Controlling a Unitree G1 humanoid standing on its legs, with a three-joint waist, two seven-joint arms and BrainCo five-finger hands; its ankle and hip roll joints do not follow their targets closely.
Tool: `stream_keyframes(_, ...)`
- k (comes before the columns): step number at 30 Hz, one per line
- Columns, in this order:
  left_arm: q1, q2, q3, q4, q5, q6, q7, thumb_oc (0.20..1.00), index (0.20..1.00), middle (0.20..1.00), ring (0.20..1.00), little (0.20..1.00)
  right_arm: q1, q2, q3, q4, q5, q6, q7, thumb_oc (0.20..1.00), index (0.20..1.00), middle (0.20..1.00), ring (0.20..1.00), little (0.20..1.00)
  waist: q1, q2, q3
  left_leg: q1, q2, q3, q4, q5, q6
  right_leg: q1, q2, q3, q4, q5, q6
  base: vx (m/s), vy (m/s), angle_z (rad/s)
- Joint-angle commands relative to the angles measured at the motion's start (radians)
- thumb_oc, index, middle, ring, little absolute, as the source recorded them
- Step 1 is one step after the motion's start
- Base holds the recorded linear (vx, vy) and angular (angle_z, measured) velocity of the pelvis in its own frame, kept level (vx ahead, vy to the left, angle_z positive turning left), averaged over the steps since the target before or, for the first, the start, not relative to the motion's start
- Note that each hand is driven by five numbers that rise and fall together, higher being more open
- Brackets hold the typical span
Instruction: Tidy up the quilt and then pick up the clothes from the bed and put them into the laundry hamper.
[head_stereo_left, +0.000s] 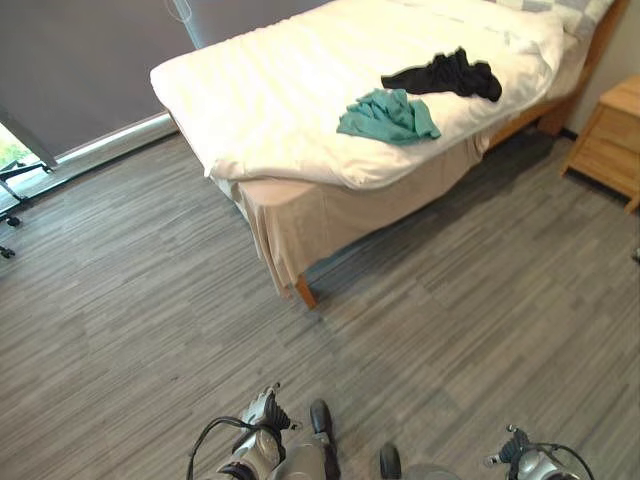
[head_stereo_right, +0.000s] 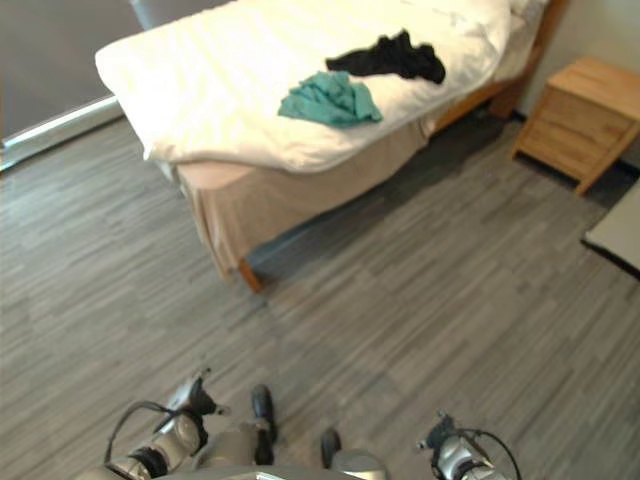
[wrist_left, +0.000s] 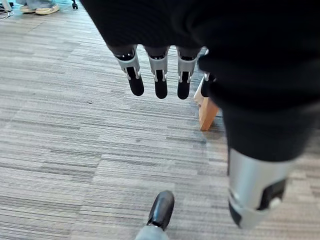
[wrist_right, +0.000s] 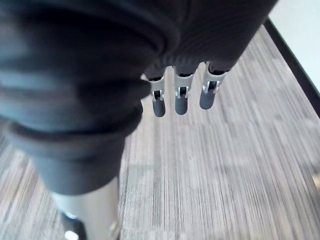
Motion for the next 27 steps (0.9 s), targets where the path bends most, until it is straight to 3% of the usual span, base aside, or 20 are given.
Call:
stream_keyframes(1,0.002,0.007,-0.011,0.027,0.009,0.007,0.019,1.0,1.0,1.0,1.0,1.0,0.038,0.025,-0.045,-0.046,-0.028,-0.013,-0.002,1.0,1.0,1.0,1.0,1.0,0.026,-0.013,-0.026,0.105,-0.028,0.063,0.041,-0.092,0.065,0.042,-0.07,0.065,0.145,-0.212,0.183,0.53,0.041,0.41)
stream_keyframes(2,0.003,0.007,-0.011,0.027,0.009,0.007,0.019,1.0,1.0,1.0,1.0,1.0,0.039,0.025,-0.044,-0.046,-0.028,-0.013,-0.002,1.0,1.0,1.0,1.0,1.0,0.027,-0.013,-0.028,0.105,-0.028,0.063,0.04,-0.092,0.066,0.039,-0.07,0.065,0.149,-0.214,0.183,0.41,0.034,0.36)
stream_keyframes(3,0.026,0.007,0.006,0.049,0.012,0.012,0.007,1.0,1.0,1.0,1.0,1.0,0.054,0.052,-0.072,-0.051,0.011,-0.018,0.002,1.0,1.0,1.0,1.0,1.0,0.025,-0.024,-0.043,0.153,-0.043,0.052,0.005,-0.118,0.09,-0.008,-0.065,0.052,0.324,-0.181,0.239,0.29,0.054,0.14)
stream_keyframes(4,0.027,0.007,0.006,0.049,0.012,0.012,0.007,1.0,1.0,1.0,1.0,1.0,0.055,0.053,-0.072,-0.051,0.011,-0.018,0.002,1.0,1.0,1.0,1.0,1.0,0.025,-0.025,-0.044,0.151,-0.044,0.052,0.006,-0.118,0.091,-0.011,-0.066,0.052,0.328,-0.183,0.239,0.49,0.069,-0.01)
stream_keyframes(5,0.028,0.013,0.012,0.05,0.022,0.023,0.001,1.0,1.0,1.0,1.0,1.0,0.063,0.068,-0.092,-0.069,0.037,-0.02,0.004,1.0,1.0,1.0,1.0,1.0,0.008,-0.028,-0.024,0.204,-0.038,0.054,0.001,-0.147,0.104,-0.101,-0.08,0.043,0.55,-0.083,0.312,0.3,-0.002,0.03)
stream_keyframes(6,0.026,0.022,0.02,0.051,0.02,0.027,0.0,1.0,1.0,1.0,1.0,1.0,0.056,0.074,-0.097,-0.076,0.045,-0.019,0.005,1.0,1.0,1.0,1.0,1.0,-0.005,-0.022,-0.007,0.232,-0.023,0.046,0.001,-0.158,0.107,-0.177,-0.085,0.039,0.671,-0.044,0.319,0.3,-0.004,0.14)
stream_keyframes(9,0.019,0.037,0.022,0.058,0.017,0.032,-0.009,1.0,1.0,1.0,1.0,1.0,0.045,0.086,-0.105,-0.085,0.059,-0.019,0.005,1.0,1.0,1.0,1.0,1.0,-0.013,-0.005,0.014,0.269,0.004,0.035,0.001,-0.17,0.104,-0.284,-0.112,-0.004,0.777,-0.055,0.301,0.25,-0.047,0.58)
stream_keyframes(10,0.011,0.05,0.019,0.064,0.02,0.033,-0.011,1.0,1.0,1.0,1.0,1.0,0.047,0.089,-0.125,-0.097,0.096,-0.02,0.002,1.0,1.0,1.0,1.0,1.0,-0.024,-0.005,0.027,0.291,0.009,0.022,0.001,-0.176,0.093,-0.312,-0.146,-0.033,0.69,-0.11,0.265,0.28,-0.055,0.68)
stream_keyframes(12,0.011,0.051,0.019,0.064,0.02,0.033,-0.011,1.0,1.0,1.0,1.0,1.0,0.047,0.089,-0.125,-0.097,0.096,-0.02,0.002,1.0,1.0,1.0,1.0,1.0,-0.025,-0.005,0.029,0.293,0.009,0.021,0.001,-0.176,0.093,-0.31,-0.147,-0.034,0.69,-0.11,0.265,0.25,-0.137,0.59)
stream_keyframes(13,0.003,0.068,0.029,0.076,0.024,0.028,-0.021,1.0,1.0,1.0,1.0,1.0,0.038,0.082,-0.133,-0.081,0.126,-0.012,0.015,1.0,1.0,1.0,1.0,1.0,-0.035,-0.012,0.018,0.309,0.013,-0.022,0.001,-0.197,0.061,-0.286,-0.155,0.025,0.362,-0.135,0.249,0.3,-0.227,0.51)
stream_keyframes(14,0.002,0.068,0.029,0.076,0.024,0.028,-0.021,1.0,1.0,1.0,1.0,1.0,0.037,0.082,-0.133,-0.081,0.126,-0.012,0.015,1.0,1.0,1.0,1.0,1.0,-0.034,-0.009,0.017,0.307,0.016,-0.021,0.001,-0.195,0.06,-0.284,-0.152,0.024,0.353,-0.128,0.248,0.41,-0.345,0.6)
stream_keyframes(16,-0.003,0.08,0.041,0.086,0.027,0.024,-0.032,1.0,1.0,1.0,1.0,1.0,0.027,0.067,-0.118,-0.06,0.101,0.001,0.03,1.0,1.0,1.0,1.0,1.0,-0.038,-0.02,-0.001,0.316,0.019,-0.063,0.001,-0.217,0.044,-0.267,-0.176,0.114,0.148,-0.083,0.26,0.31,-0.281,0.61)
stream_keyframes(17,0.005,0.092,0.056,0.097,0.017,0.017,-0.038,1.0,1.0,1.0,1.0,1.0,0.046,0.065,-0.112,-0.03,0.077,0.014,0.047,1.0,1.0,1.0,1.0,1.0,-0.017,-0.035,-0.023,0.35,0.003,-0.087,0.001,-0.242,0.045,-0.249,-0.195,0.161,0.129,-0.065,0.269,0.31,-0.239,0.66)
stream_keyframes(19,0.012,0.096,0.076,0.09,-0.011,0.019,-0.021,1.0,1.0,1.0,1.0,1.0,0.045,0.064,-0.099,-0.03,0.065,0.013,0.052,1.0,1.0,1.0,1.0,1.0,-0.009,-0.032,-0.028,0.365,0.009,-0.09,0.004,-0.238,0.042,-0.237,-0.19,0.163,0.113,-0.056,0.267,0.24,-0.223,0.67)
stream_keyframes(23,0.036,0.098,0.182,0.049,-0.191,-0.031,0.049,1.0,1.0,1.0,1.0,1.0,0.065,0.054,-0.122,-0.038,0.09,-0.007,0.035,1.0,1.0,1.0,1.0,1.0,-0.009,-0.011,-0.054,0.38,0.03,-0.1,0.033,-0.229,0.016,-0.165,-0.193,0.115,0.052,-0.043,0.242,0.19,-0.193,0.24)
stream_keyframes(25,0.037,0.113,0.223,-0.026,-0.259,-0.051,0.101,1.0,1.0,1.0,1.0,1.0,0.071,0.048,-0.143,-0.041,0.108,-0.01,0.02,1.0,1.0,1.0,1.0,1.0,-0.017,0.002,-0.052,0.378,0.039,-0.106,0.038,-0.224,0.007,-0.142,-0.196,0.101,0.035,-0.045,0.238,0.13,-0.095,0.3)
stream_keyframes(26,0.047,0.148,0.276,-0.152,-0.312,-0.086,0.184,1.0,1.0,1.0,1.0,1.0,0.096,0.045,-0.152,-0.061,0.109,-0.023,0.004,1.0,1.0,1.0,1.0,1.0,-0.025,0.011,-0.045,0.378,0.047,-0.103,0.037,-0.215,-0.003,-0.137,-0.196,0.087,0.036,-0.047,0.235,0.08,-0.047,0.14)
stream_keyframes(27,0.048,0.148,0.276,-0.154,-0.312,-0.085,0.185,1.0,1.0,1.0,1.0,1.0,0.096,0.045,-0.151,-0.062,0.109,-0.023,0.004,1.0,1.0,1.0,1.0,1.0,-0.026,0.011,-0.045,0.378,0.047,-0.104,0.036,-0.215,-0.003,-0.137,-0.196,0.087,0.036,-0.047,0.235,0.09,-0.041,0.04)
